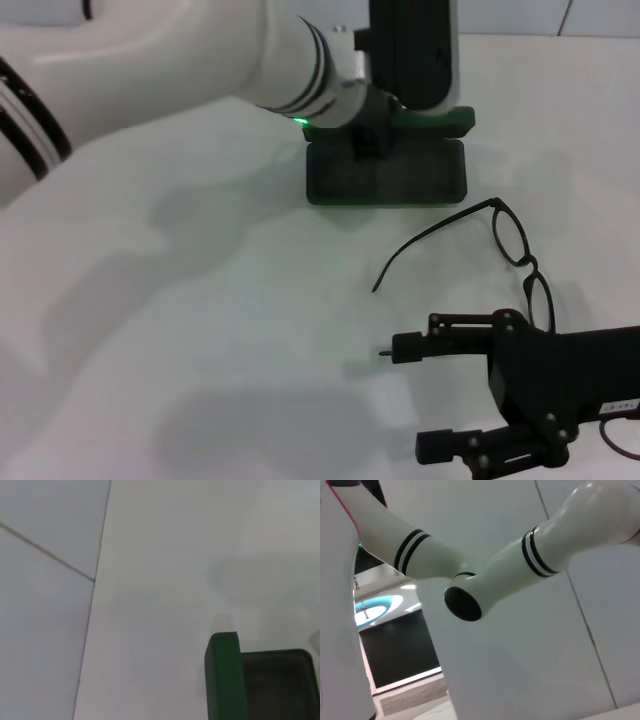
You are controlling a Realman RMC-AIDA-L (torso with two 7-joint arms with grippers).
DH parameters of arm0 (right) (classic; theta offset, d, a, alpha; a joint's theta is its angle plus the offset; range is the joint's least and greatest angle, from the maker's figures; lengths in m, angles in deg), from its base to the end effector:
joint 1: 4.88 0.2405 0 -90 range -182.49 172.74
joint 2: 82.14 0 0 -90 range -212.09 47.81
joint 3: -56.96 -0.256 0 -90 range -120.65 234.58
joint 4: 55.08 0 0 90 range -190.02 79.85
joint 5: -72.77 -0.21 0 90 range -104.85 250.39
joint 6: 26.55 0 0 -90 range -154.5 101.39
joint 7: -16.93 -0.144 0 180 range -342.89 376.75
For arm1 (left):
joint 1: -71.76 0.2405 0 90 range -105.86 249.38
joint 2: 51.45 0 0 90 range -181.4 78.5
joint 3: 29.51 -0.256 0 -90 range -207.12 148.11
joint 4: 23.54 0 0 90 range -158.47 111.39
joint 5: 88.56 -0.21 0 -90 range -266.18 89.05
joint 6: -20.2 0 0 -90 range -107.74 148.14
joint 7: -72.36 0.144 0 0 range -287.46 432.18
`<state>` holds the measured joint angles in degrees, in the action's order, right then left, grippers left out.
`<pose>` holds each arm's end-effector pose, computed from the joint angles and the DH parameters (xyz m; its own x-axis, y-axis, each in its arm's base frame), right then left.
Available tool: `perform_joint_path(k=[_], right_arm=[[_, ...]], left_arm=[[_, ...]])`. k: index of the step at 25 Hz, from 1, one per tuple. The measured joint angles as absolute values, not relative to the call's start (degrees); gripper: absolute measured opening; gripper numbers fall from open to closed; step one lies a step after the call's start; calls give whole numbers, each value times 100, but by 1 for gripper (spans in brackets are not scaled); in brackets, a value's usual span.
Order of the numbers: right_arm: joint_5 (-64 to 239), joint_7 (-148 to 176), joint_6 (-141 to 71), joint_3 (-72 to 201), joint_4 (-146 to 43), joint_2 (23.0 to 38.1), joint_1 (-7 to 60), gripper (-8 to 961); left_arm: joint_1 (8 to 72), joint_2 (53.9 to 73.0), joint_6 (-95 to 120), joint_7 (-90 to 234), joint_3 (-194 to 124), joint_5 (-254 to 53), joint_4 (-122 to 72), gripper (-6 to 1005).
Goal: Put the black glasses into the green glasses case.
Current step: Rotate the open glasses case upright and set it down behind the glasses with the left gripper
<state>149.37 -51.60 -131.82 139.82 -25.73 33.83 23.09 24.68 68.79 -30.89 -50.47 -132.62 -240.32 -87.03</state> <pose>0.2032 0.2532 -0.0384 0.7001 -0.2548 -0.6670 -0.0590 -0.9516 0.3017 -0.0948 0.4057 -0.0891 0.8986 -0.1740 -0.4027 -0.3523 -0.8333 -0.4261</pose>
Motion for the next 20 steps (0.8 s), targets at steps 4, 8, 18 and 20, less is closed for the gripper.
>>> perform_joint_path(k=[4, 8, 18, 20], right_arm=[[14916, -5151, -13142, 13983, -2591, 3379, 2283, 781], [14914, -5147, -13119, 13988, -2590, 3378, 2297, 776], [14914, -5144, -13119, 13979, -2582, 3378, 2318, 762], [14914, -5144, -13119, 13976, -2581, 3378, 2293, 759]], left_arm=[[2441, 6887, -3017, -5061, -13431, -24031, -8628, 244], [2428, 6896, -3110, -5088, -13528, -24002, -8625, 265], [2457, 6907, -3147, -5165, -13783, -23988, -8635, 315], [2457, 6901, -3163, -5193, -13758, -23978, -8667, 325]])
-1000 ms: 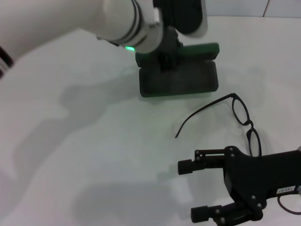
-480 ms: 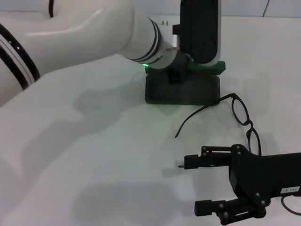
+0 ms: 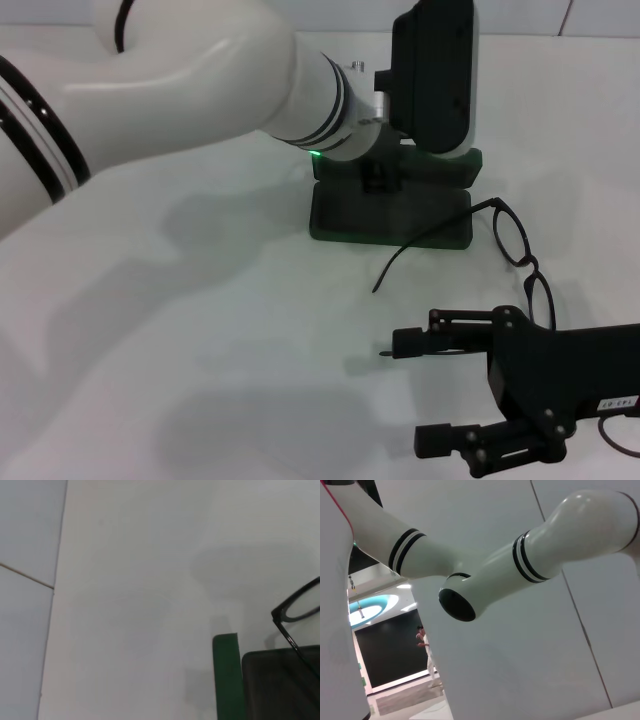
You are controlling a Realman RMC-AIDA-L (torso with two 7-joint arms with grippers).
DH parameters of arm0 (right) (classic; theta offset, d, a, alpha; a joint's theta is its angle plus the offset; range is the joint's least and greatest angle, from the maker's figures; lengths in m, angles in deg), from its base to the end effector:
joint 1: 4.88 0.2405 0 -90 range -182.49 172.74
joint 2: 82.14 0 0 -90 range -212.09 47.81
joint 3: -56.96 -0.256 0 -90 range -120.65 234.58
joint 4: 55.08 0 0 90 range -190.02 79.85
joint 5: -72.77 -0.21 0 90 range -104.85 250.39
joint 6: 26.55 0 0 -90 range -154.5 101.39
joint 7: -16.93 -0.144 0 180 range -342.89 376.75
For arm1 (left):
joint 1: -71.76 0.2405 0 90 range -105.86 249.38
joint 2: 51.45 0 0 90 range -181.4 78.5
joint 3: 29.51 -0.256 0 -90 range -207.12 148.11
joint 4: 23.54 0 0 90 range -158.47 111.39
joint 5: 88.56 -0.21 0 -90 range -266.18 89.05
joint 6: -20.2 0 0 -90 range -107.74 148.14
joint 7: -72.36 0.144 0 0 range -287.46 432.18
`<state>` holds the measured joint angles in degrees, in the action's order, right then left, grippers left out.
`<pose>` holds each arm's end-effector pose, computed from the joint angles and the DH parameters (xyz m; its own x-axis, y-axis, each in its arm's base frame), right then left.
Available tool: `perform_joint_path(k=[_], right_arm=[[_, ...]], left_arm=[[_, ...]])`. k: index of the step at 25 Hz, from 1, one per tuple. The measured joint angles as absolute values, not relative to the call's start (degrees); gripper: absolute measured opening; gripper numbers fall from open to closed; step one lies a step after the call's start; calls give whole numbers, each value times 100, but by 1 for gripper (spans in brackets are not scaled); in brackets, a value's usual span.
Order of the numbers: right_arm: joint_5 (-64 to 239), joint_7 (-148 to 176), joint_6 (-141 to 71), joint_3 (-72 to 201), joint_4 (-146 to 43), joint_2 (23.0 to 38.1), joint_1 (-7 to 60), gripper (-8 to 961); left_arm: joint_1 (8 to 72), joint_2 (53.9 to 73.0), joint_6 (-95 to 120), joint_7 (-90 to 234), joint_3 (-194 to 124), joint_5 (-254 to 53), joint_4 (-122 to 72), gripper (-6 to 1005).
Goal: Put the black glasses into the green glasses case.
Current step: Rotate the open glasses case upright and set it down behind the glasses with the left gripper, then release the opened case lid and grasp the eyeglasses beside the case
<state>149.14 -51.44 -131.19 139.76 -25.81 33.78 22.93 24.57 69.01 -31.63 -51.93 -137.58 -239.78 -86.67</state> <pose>0.2045 0.2544 -0.0386 0.6999 -0.2539 -0.6676 -0.0690 -0.9544 0.2905 -0.0971 0.3903 -0.1066 0.8790 -0.2057 -0.4302 -0.3763 -0.8534 -0.3608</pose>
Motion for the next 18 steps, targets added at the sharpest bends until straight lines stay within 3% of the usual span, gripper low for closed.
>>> perform_joint_path(k=[5, 11, 18], right_arm=[[14914, -5144, -13110, 13975, -2606, 3368, 2283, 753], [14945, -5196, -12635, 13974, -2615, 3313, 2261, 746], [15205, -6534, -12150, 13839, -1582, 2754, 1933, 742]], left_arm=[[2491, 6880, -3375, -5248, -13693, -23832, -8939, 440], [2916, 6859, -4228, -5231, -13170, -23489, -10183, 417], [4545, 6851, -4352, -4547, -11792, -20869, -12120, 390]])
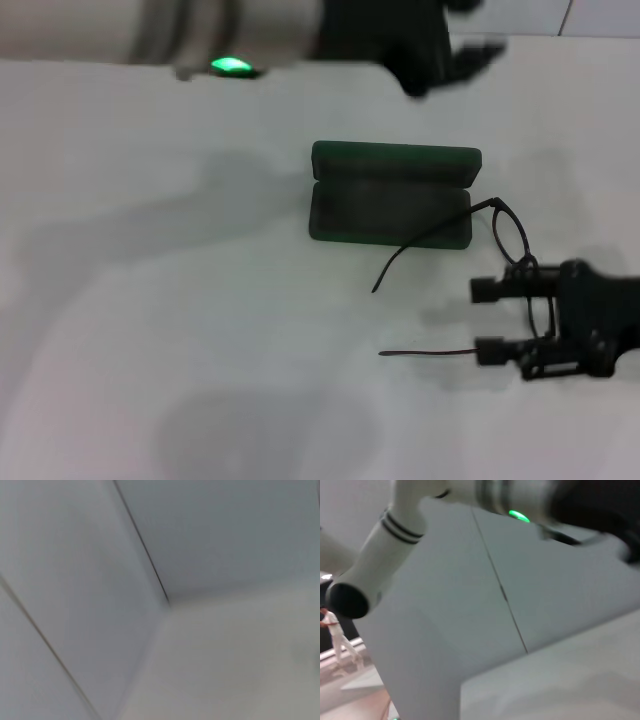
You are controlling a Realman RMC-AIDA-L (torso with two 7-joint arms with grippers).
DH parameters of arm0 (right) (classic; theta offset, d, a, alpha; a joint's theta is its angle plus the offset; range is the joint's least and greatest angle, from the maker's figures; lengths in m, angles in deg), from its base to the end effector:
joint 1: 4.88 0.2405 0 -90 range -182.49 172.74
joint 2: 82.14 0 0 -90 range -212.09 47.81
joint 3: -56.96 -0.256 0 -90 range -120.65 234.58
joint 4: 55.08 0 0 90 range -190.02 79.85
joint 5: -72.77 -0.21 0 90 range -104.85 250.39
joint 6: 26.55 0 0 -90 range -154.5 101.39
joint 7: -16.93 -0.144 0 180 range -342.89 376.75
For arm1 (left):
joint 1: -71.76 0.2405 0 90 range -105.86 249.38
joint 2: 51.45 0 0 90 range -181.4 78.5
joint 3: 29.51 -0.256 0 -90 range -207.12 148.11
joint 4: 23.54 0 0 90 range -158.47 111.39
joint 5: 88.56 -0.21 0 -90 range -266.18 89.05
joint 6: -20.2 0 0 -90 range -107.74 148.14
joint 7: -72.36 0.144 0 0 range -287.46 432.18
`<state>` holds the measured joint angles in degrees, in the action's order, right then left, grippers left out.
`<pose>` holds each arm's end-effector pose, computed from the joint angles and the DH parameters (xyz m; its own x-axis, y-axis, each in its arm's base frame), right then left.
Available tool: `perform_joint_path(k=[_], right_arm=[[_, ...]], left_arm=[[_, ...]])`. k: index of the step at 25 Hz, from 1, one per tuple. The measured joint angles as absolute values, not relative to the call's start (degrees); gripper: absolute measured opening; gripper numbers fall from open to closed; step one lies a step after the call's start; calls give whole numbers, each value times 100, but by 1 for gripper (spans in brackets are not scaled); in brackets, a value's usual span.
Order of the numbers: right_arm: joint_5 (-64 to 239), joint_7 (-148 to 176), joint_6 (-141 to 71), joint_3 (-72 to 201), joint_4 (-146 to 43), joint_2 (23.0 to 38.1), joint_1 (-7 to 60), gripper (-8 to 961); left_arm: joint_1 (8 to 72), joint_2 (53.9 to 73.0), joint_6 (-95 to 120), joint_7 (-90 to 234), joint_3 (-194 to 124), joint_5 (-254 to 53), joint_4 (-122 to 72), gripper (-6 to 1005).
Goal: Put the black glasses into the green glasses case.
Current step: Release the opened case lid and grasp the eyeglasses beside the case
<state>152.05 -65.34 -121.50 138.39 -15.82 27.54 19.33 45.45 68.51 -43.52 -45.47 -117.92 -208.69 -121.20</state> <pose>0.2329 0.2857 -0.0023 0.7857 -0.3383 -0.5179 -0.2885 -0.9410 0.1770 -0.0485 0.3396 0.0088 0.9626 -0.1342 0.2353 -0.0094 -0.8847 -0.4660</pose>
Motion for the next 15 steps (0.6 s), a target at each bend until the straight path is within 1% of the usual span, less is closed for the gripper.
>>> perform_joint_path(k=[2, 4, 5, 6, 8, 11, 12, 15], right_arm=[[15746, -7539, -12008, 13496, -911, 2687, 1918, 741], [16816, -8844, -11901, 13025, -114, 2736, 1992, 740], [17452, -9395, -11903, 12856, 240, 2814, 2051, 739], [18120, -9987, -11919, 12723, 674, 2923, 2138, 739], [18749, -10577, -11961, 12655, 1054, 3109, 2309, 738], [19365, -11348, -12049, 12665, 1369, 3277, 2558, 738], [19540, -11596, -12096, 12693, 1440, 3311, 2656, 738], [19852, -12168, -12170, 12849, 1607, 3353, 2918, 738]], left_arm=[[5002, 6842, -4408, -3852, -11269, -19518, -12130, 382], [5417, 6839, -4575, -2890, -10813, -18100, -11842, 374], [5548, 6839, -4679, -2561, -10680, -17671, -11674, 371], [5696, 6838, -4870, -2099, -10495, -17129, -11426, 367], [5860, 6838, -5286, -1573, -10190, -16516, -10861, 359], [5881, 6837, -5943, -1163, -9832, -16025, -9954, 151], [5849, 6837, -6250, -1025, -9675, -15895, -9528, 135], [5810, 6831, -6895, -698, -9367, -15667, -8726, 87]])
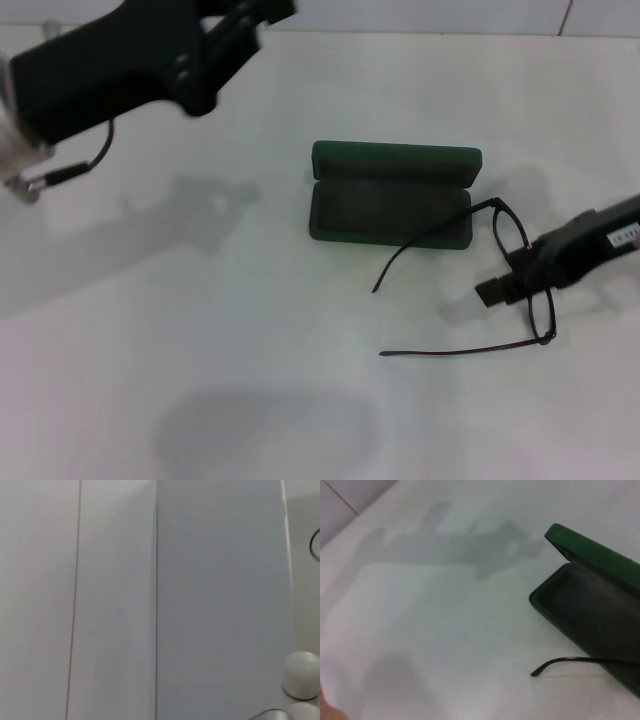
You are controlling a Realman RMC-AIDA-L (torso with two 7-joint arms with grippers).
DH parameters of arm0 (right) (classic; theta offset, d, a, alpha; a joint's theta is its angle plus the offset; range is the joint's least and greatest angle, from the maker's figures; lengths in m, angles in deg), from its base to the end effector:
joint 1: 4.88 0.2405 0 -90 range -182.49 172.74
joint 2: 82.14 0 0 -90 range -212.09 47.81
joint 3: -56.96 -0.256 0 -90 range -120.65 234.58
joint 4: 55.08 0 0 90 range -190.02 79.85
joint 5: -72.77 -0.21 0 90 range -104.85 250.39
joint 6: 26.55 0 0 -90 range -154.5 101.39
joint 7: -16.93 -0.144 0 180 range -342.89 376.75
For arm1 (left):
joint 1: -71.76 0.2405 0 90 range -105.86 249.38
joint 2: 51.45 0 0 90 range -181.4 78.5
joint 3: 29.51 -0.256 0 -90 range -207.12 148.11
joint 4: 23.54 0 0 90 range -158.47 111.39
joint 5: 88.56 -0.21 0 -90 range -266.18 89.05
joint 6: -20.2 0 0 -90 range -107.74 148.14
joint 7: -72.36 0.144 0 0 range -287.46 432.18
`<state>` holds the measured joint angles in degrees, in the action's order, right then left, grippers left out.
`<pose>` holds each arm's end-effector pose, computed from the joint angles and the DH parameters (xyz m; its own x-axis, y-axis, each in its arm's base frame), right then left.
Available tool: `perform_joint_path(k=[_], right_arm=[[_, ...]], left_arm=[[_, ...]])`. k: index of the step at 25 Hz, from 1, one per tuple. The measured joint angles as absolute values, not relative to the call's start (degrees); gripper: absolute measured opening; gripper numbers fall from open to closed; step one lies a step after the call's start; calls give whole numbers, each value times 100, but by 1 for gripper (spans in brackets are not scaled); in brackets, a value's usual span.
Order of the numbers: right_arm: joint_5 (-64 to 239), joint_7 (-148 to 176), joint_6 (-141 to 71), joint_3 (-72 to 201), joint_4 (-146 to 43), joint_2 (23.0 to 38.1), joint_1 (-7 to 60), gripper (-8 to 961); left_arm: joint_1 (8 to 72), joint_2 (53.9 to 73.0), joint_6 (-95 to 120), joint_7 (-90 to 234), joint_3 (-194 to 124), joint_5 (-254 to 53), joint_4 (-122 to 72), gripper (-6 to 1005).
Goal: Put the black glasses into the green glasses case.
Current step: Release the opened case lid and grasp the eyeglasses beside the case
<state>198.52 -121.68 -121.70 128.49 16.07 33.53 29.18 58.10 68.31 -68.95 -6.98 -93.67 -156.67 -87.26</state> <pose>0.1711 0.3427 0.0137 0.7618 -0.6472 0.0299 -0.6423 -0.7604 -0.0961 -0.1823 0.3024 0.0673 0.5647 -0.0797 0.8214 0.2834 -0.9161 -0.2837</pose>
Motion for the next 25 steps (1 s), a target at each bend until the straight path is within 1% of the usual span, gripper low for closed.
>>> perform_joint_path(k=[2, 7, 11, 17, 25], right_arm=[[20081, -12552, -12150, 12933, 1677, 3349, 3156, 739], [21050, -13365, -12393, 13040, 1862, 3348, 3725, 739], [21506, -13642, -12650, 13217, 2067, 3368, 3902, 739], [21882, -13950, -12708, 13512, 2273, 3375, 3743, 741], [22075, -14118, -12100, 14045, 2112, 3412, 3489, 742]], left_arm=[[5807, 6826, -7261, -506, -9172, -15558, -8326, 55], [5795, 6819, -7697, -368, -8789, -15470, -7685, 58], [5761, 6817, -7728, -280, -8750, -15443, -7482, 58], [5735, 6825, -7806, -256, -8756, -15353, -7290, 59], [5584, 6825, -7911, -126, -8765, -15294, -6904, 59]])
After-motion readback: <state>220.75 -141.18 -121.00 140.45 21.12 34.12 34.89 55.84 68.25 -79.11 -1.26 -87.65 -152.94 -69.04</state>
